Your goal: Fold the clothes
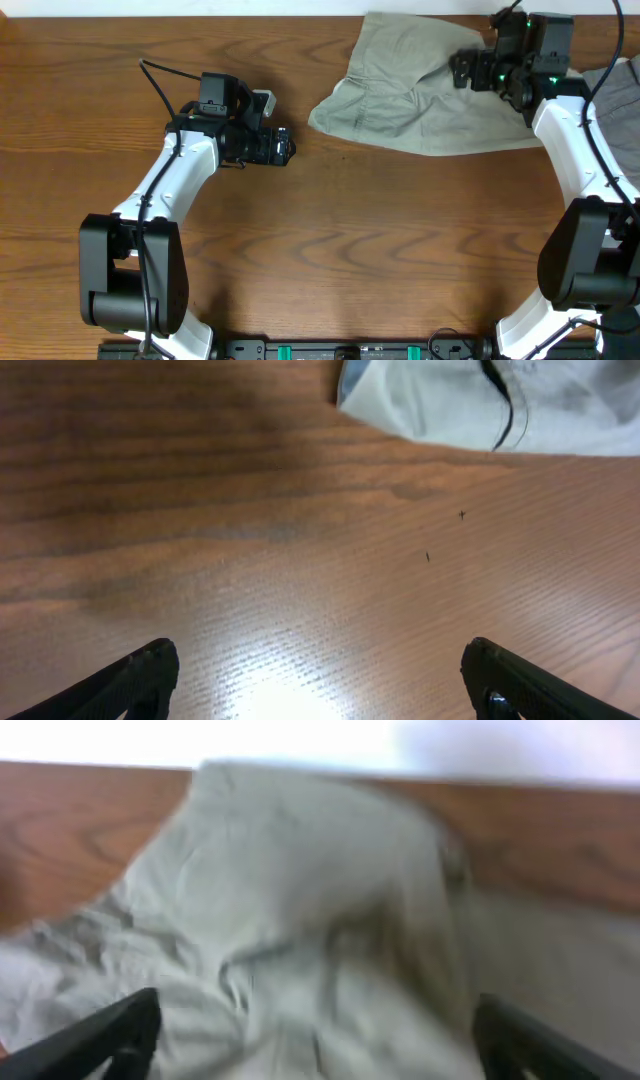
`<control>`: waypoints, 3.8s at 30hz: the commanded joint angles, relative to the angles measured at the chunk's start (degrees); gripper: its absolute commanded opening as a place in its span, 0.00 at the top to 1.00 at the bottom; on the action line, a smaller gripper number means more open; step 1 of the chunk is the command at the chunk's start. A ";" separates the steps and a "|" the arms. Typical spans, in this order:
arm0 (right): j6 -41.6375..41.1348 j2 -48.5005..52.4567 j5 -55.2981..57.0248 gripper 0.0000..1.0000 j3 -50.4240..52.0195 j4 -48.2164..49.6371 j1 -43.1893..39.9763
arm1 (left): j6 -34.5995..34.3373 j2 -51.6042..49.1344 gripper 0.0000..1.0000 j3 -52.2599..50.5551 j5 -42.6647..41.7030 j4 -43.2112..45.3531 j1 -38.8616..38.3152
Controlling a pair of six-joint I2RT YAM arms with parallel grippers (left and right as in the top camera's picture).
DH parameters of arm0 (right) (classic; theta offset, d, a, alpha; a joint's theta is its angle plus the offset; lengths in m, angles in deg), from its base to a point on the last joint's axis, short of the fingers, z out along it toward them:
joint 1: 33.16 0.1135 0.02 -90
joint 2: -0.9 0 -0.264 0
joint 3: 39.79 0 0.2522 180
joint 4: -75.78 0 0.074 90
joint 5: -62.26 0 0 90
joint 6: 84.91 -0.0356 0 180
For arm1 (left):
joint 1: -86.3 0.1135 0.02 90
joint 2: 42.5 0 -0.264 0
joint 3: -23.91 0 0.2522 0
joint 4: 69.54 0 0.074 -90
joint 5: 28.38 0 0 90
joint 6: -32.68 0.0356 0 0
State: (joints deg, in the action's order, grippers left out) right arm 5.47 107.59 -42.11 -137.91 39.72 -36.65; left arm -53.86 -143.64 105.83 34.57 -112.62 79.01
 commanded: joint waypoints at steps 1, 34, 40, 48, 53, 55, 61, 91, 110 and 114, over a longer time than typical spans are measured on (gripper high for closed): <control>-1.46 0.44 5.11 0.01 -0.35 -4.37 -1.95 | 0.98 0.50 0.08 -0.02 -0.59 -0.63 -0.20; -33.42 8.98 4.79 0.41 19.56 7.43 -14.84 | 0.94 0.52 0.03 -0.02 -0.61 -0.39 -0.20; -31.63 9.73 4.46 0.88 19.47 9.29 -14.56 | 0.72 0.52 0.03 -0.02 -0.63 -0.55 -0.20; -22.97 -3.72 0.52 0.99 19.43 3.48 -13.57 | 0.72 0.52 0.03 -0.02 -0.63 -0.55 -0.20; -20.90 -20.59 -6.16 0.99 19.41 -2.64 -10.99 | 0.72 0.52 0.03 -0.02 -0.63 -0.83 -0.20; -20.87 -27.30 -6.91 0.99 19.41 -3.30 -9.60 | 0.72 0.52 0.03 -0.02 -0.63 -1.09 -0.20; -20.90 -39.41 -4.92 0.97 19.41 -3.08 -6.69 | 0.74 0.66 0.03 -0.02 -2.67 -2.78 -0.17; -25.22 -40.41 -8.39 0.96 19.43 4.76 -0.92 | 7.45 -8.00 0.04 -0.13 5.60 9.77 -13.81; -23.52 -40.24 -8.22 0.94 19.43 -5.11 -0.94 | 8.98 -13.20 0.31 0.50 6.01 19.41 -14.05; -22.34 -39.69 -7.91 0.94 19.43 -9.90 -0.94 | 8.87 -13.22 0.38 0.50 0.37 22.73 -14.08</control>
State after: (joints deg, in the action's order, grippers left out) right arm -18.33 67.50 -50.11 -118.22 31.32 -38.27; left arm -45.60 -156.47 105.85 39.06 -91.09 65.13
